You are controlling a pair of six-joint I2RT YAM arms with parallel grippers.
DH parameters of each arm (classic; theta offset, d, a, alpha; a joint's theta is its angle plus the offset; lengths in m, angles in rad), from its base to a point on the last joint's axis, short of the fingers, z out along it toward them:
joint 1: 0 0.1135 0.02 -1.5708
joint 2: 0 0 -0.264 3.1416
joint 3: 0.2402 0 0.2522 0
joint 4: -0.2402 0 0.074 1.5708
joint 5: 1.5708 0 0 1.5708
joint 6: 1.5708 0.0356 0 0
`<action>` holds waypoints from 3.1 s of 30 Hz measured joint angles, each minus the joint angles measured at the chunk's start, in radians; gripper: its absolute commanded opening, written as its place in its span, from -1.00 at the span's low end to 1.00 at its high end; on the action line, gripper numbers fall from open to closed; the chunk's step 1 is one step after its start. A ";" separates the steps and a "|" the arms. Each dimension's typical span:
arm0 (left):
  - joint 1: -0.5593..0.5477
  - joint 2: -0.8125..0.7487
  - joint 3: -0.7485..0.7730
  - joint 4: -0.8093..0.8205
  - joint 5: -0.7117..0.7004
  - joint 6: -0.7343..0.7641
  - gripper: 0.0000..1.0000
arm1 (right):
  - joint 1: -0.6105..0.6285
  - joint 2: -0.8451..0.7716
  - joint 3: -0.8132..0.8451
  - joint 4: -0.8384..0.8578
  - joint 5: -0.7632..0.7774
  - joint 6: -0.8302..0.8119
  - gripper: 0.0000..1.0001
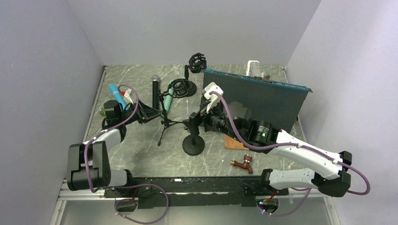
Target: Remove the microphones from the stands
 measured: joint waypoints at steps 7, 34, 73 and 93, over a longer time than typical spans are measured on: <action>-0.019 0.039 0.000 0.048 0.000 -0.029 -0.27 | 0.000 0.000 0.000 0.000 0.003 0.000 1.00; -0.035 0.025 -0.199 0.347 -0.155 -0.787 -1.00 | -0.007 -0.006 0.000 0.000 0.025 -0.005 1.00; 0.051 -0.389 0.312 -0.752 -0.404 -0.195 -0.04 | -0.012 -0.024 0.000 0.000 0.024 -0.005 1.00; -0.269 -0.203 0.599 -0.476 -0.257 -0.001 0.27 | -0.013 -0.027 0.000 0.000 0.020 0.000 1.00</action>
